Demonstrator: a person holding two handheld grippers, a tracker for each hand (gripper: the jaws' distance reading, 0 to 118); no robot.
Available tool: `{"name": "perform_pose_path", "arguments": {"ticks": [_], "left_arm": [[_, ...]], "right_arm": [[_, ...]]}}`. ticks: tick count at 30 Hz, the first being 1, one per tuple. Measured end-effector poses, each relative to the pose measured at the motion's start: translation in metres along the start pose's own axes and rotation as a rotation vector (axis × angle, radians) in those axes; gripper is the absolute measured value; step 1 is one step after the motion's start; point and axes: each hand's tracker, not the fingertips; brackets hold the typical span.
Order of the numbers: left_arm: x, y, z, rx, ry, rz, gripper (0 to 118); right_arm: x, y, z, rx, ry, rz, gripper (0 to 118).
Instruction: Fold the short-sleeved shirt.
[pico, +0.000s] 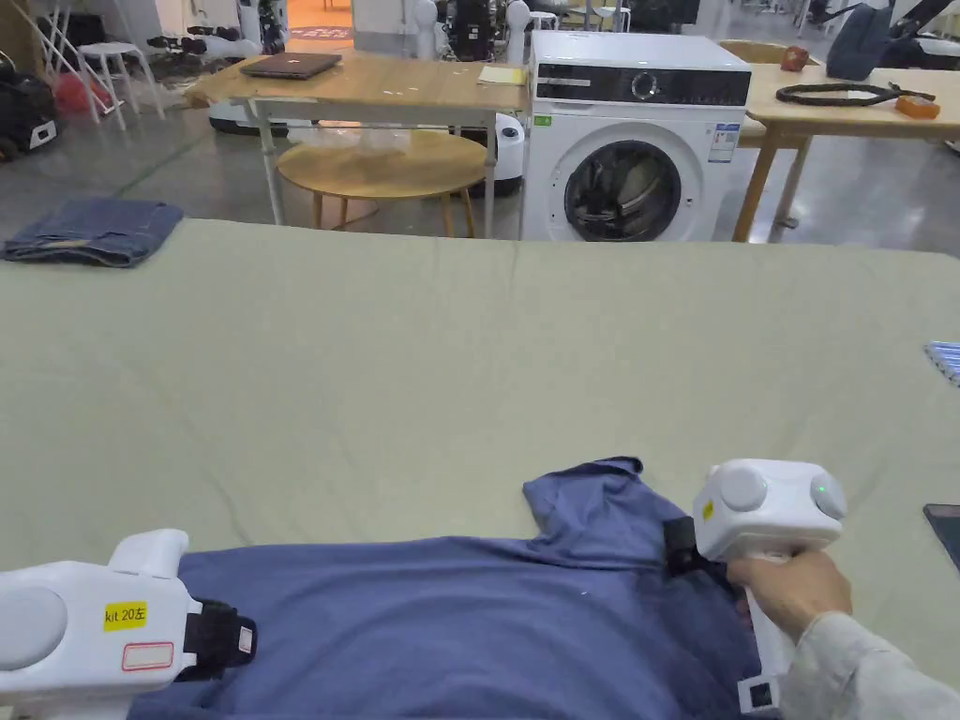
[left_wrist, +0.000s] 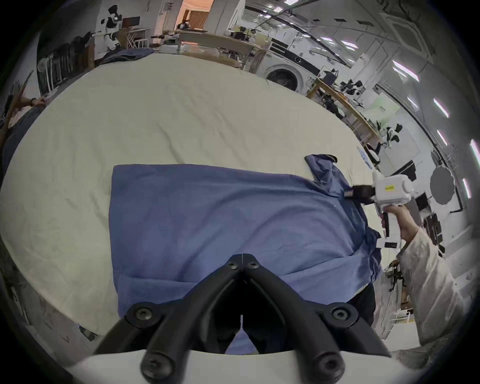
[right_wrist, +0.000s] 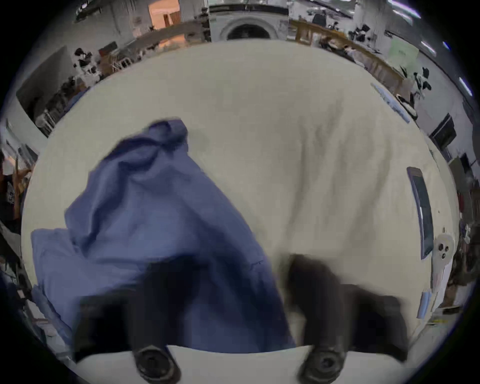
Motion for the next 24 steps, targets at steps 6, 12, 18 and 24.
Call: {"name": "perform_pose_path", "arguments": {"ticks": [6, 12, 18, 24], "left_arm": [[-0.03, 0.035, 0.006, 0.144, 0.046, 0.157, 29], [-0.065, 0.095, -0.03, 0.184, 0.304, 0.256, 113], [-0.106, 0.096, -0.107, -0.046, 0.468, 0.119, 112], [-0.054, 0.072, -0.086, -0.057, 0.471, 0.027, 51]], "right_arm": [[-0.003, 0.012, -0.004, 0.022, -0.025, 0.104, 4], [-0.004, -0.005, 0.009, 0.07, -0.02, 0.076, 4], [0.0, 0.002, 0.002, 0.047, 0.002, 0.06, 4], [-0.004, 0.003, 0.005, 0.055, -0.014, 0.107, 4]]}}
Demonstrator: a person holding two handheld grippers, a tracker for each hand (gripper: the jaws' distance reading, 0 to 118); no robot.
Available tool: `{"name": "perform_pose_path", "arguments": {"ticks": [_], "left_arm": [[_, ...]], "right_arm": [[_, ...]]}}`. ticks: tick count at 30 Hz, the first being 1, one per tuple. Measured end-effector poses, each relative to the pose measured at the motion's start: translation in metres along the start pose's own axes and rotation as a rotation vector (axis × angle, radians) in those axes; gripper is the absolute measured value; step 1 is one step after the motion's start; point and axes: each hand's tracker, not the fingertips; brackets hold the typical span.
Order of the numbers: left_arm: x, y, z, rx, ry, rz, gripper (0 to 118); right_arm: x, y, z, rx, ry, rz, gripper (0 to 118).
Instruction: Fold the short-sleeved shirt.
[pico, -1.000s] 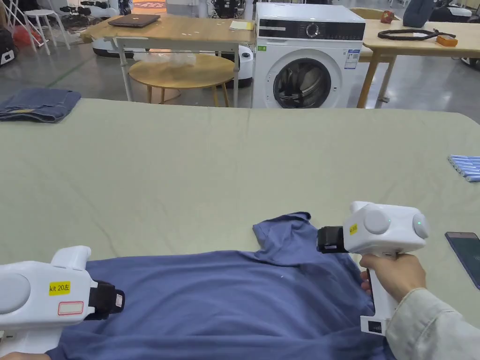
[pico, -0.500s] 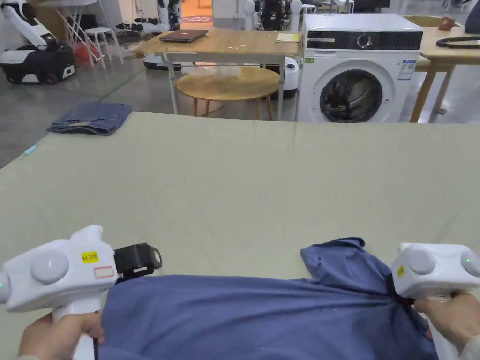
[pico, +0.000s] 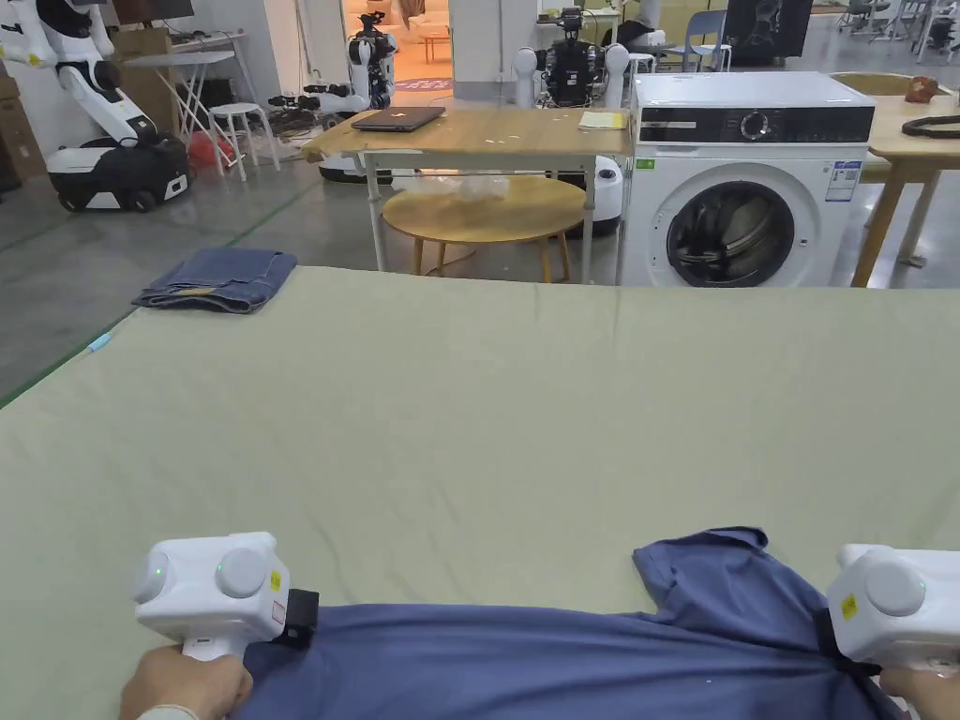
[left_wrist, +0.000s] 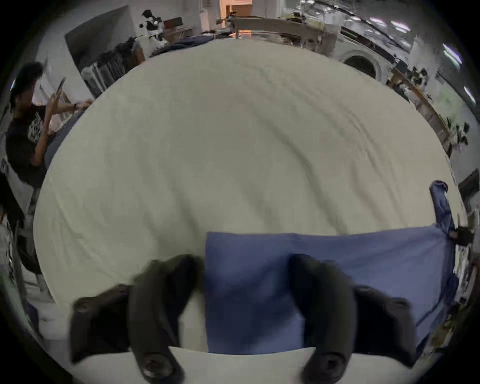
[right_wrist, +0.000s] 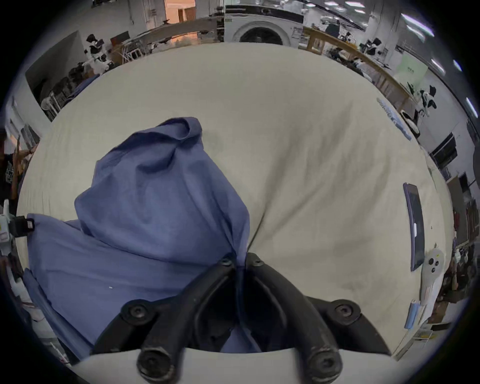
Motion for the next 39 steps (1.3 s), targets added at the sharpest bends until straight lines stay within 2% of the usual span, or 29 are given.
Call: {"name": "perform_pose_path", "arguments": {"ticks": [1, 2, 3, 7, 13, 20, 24, 27, 31, 33, 35, 37, 39], "left_arm": [[0.004, -0.001, 0.007, 0.026, -0.027, -0.032, 18], [0.007, -0.002, 0.014, 0.053, -0.051, -0.041, 0], [-0.003, 0.005, -0.006, 0.073, -0.112, -0.047, 0], [0.005, 0.013, -0.005, 0.062, -0.111, -0.071, 0], [-0.002, 0.017, 0.031, 0.133, -0.205, -0.078, 0], [-0.021, -0.028, 0.09, 0.154, -0.317, -0.139, 0], [-0.037, -0.075, 0.126, 0.11, -0.424, -0.149, 0], [-0.062, -0.102, 0.122, 0.057, -0.471, -0.154, 0], [-0.082, -0.137, 0.119, -0.016, -0.476, -0.165, 0], [-0.091, -0.154, 0.106, -0.069, -0.507, -0.138, 0], [-0.093, -0.165, 0.09, -0.113, -0.533, -0.106, 0], [-0.091, -0.173, 0.081, -0.127, -0.513, -0.115, 0], [-0.082, -0.178, 0.079, -0.155, -0.492, -0.143, 0]], "right_arm": [[-0.003, -0.004, 0.006, 0.01, -0.006, 0.005, 4], [-0.005, -0.01, 0.014, 0.02, -0.008, 0.005, 4], [-0.006, -0.012, 0.019, 0.033, -0.006, 0.004, 4], [0.003, -0.008, 0.032, 0.086, 0.035, -0.001, 3], [0.013, -0.005, 0.073, 0.164, 0.128, 0.054, 3], [0.031, -0.059, 0.15, 0.268, 0.243, 0.076, 3], [0.055, -0.109, 0.178, 0.248, 0.269, 0.115, 3], [0.069, -0.158, 0.192, 0.189, 0.265, 0.131, 3], [0.084, -0.209, 0.184, 0.066, 0.241, 0.124, 3], [0.091, -0.229, 0.17, 0.0, 0.267, 0.096, 3], [0.089, -0.241, 0.157, -0.029, 0.269, 0.104, 3], [0.082, -0.25, 0.147, -0.062, 0.223, 0.138, 3], [0.073, -0.255, 0.144, -0.069, 0.221, 0.163, 3]]}}
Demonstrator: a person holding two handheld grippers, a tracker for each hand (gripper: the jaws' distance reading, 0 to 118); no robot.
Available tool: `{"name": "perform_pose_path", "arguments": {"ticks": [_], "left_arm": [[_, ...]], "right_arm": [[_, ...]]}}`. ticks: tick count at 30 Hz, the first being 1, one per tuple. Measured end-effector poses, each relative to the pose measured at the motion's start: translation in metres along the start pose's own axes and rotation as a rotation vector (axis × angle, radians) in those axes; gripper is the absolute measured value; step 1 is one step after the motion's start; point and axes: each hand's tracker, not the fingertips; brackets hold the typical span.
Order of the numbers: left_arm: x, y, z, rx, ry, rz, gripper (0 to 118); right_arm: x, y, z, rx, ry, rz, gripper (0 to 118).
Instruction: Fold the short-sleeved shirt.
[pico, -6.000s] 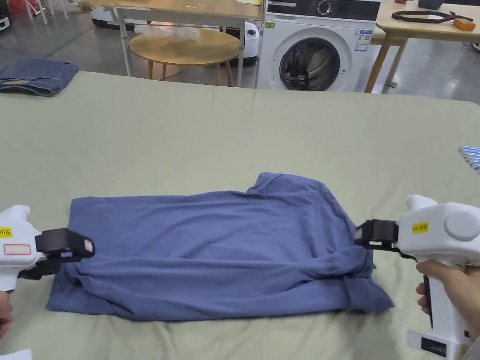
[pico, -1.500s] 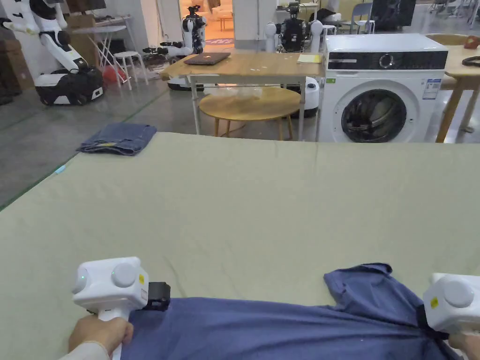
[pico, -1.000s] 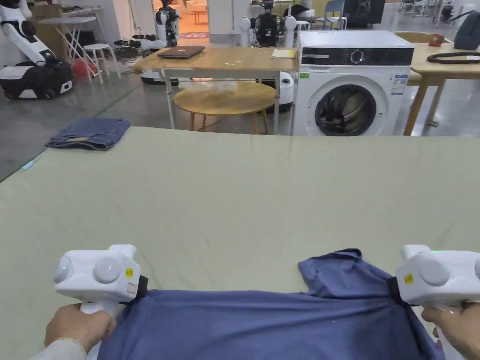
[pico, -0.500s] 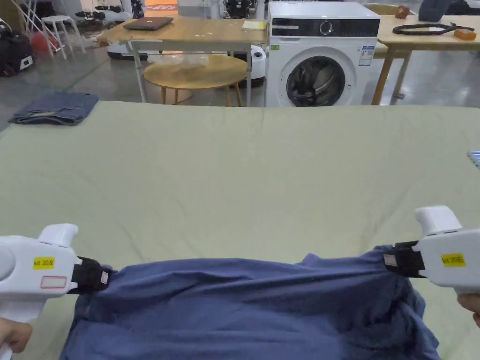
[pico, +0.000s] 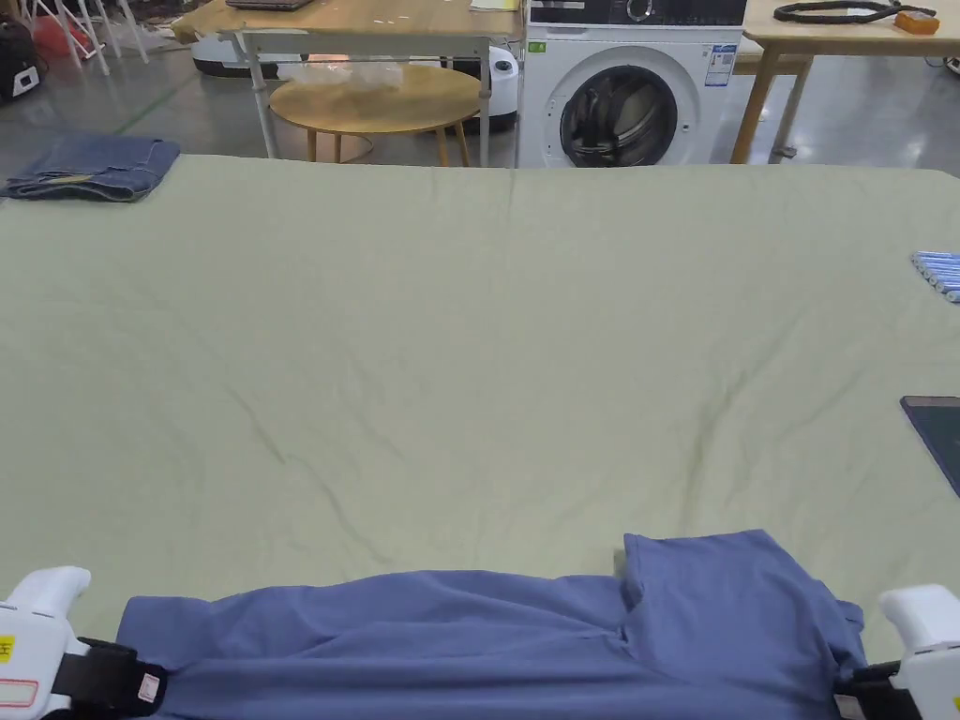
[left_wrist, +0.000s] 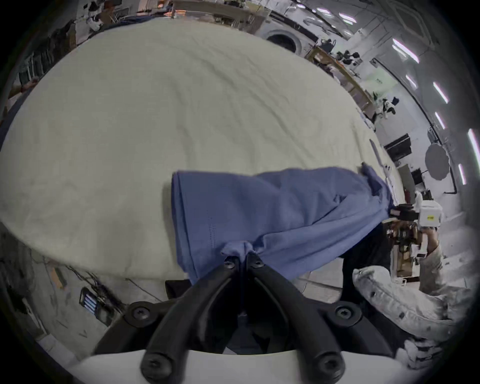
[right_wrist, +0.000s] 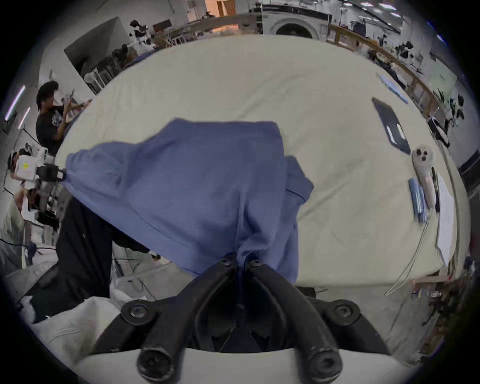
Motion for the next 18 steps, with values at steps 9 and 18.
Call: {"name": "perform_pose_path", "arguments": {"ticks": [9, 18], "left_arm": [[0.031, 0.032, 0.021, 0.08, 0.019, 0.017, 86], [0.063, 0.08, 0.025, 0.181, -0.109, 0.001, 0]], "right_arm": [[-0.003, 0.036, 0.029, 0.144, -0.083, 0.005, 114], [-0.049, 0.103, 0.038, 0.261, 0.011, -0.009, 0]]}}
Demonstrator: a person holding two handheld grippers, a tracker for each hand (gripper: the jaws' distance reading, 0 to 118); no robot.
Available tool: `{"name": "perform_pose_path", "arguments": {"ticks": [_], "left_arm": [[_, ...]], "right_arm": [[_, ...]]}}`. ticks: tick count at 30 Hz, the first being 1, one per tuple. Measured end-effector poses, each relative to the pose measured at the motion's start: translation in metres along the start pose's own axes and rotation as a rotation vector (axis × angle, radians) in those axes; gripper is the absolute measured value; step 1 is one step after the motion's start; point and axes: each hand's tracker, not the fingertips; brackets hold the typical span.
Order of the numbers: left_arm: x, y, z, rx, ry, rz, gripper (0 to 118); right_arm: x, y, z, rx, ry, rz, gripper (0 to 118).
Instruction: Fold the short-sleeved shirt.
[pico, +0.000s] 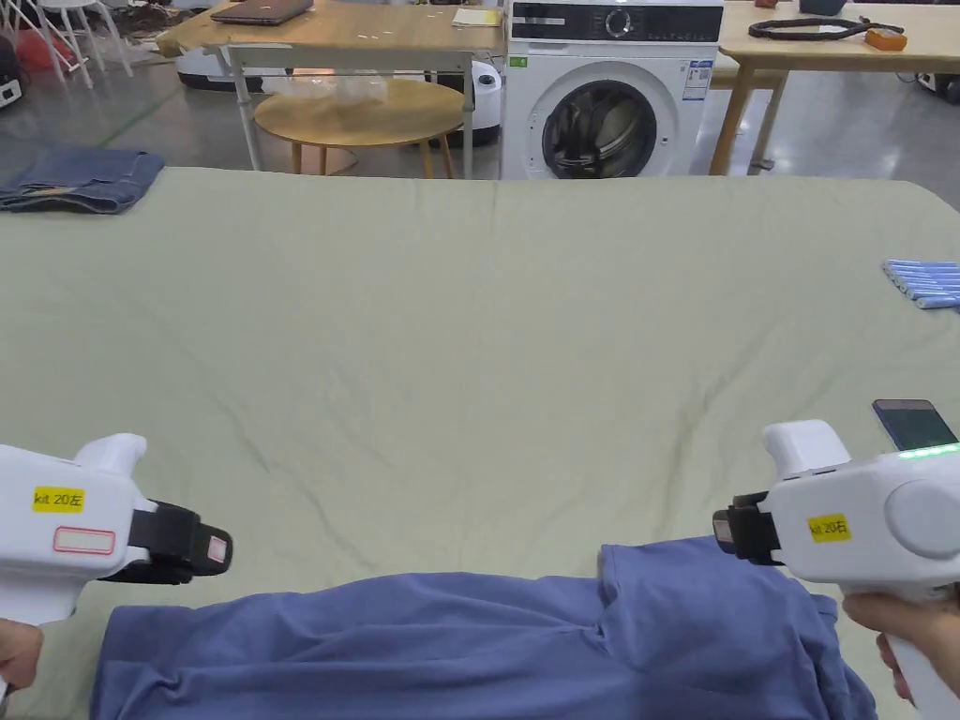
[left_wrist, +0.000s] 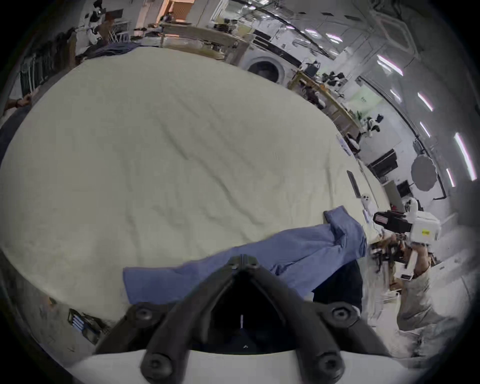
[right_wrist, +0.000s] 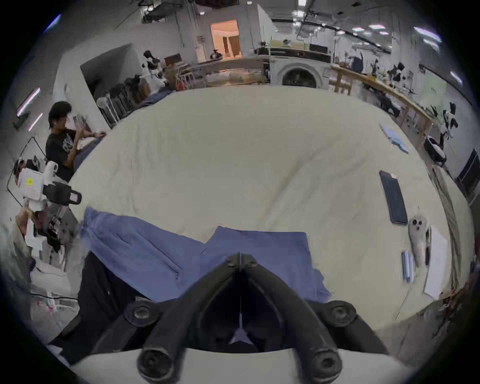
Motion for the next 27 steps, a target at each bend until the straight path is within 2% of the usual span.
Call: {"name": "perform_pose_path", "arguments": {"ticks": [1, 3, 4, 5, 6, 7, 8, 11, 12, 16, 18, 21, 25, 27], "left_arm": [[0.0, 0.0, -0.002, -0.018, 0.019, -0.001, 0], [-0.007, -0.002, -0.001, -0.033, 0.012, -0.025, 0], [-0.012, -0.003, 0.0, -0.025, 0.014, -0.016, 8], [-0.025, -0.002, 0.004, -0.017, 0.009, 0.011, 42], [-0.037, -0.003, 0.006, -0.022, -0.021, 0.057, 101], [-0.05, -0.004, 0.006, -0.058, -0.044, 0.108, 118], [-0.066, -0.009, 0.006, -0.105, -0.05, 0.157, 118], [-0.115, -0.024, 0.018, -0.092, -0.091, 0.315, 118], [-0.131, -0.03, 0.019, -0.087, -0.064, 0.361, 118], [-0.162, -0.054, 0.013, -0.131, -0.031, 0.44, 118], [-0.16, -0.063, 0.001, -0.156, -0.095, 0.474, 118], [-0.144, -0.061, -0.008, -0.092, -0.163, 0.419, 118], [-0.115, -0.056, -0.037, -0.147, -0.218, 0.424, 118], [-0.087, -0.051, -0.048, -0.194, -0.166, 0.335, 117]], "right_arm": [[-0.004, 0.002, -0.005, -0.038, -0.018, 0.039, 0], [-0.008, 0.006, -0.007, -0.014, 0.026, 0.044, 0], [-0.009, 0.009, -0.007, -0.024, 0.043, 0.043, 0], [-0.014, 0.004, -0.01, -0.028, 0.066, 0.039, 0], [-0.014, 0.005, -0.011, -0.021, 0.088, 0.031, 0], [-0.015, 0.006, -0.011, -0.028, 0.1, 0.033, 0], [-0.016, 0.008, -0.013, -0.038, 0.1, 0.039, 0], [-0.029, -0.001, -0.014, -0.05, 0.102, 0.078, 0], [-0.035, -0.002, -0.014, -0.052, 0.116, 0.089, 0], [-0.055, -0.003, -0.021, -0.066, 0.151, 0.103, 0], [-0.063, -0.006, -0.026, -0.074, 0.159, 0.12, 0], [-0.071, -0.008, -0.031, -0.087, 0.169, 0.134, 0], [-0.077, -0.007, -0.034, -0.097, 0.171, 0.138, 0], [-0.08, -0.008, -0.031, -0.096, 0.178, 0.139, 0]]}}
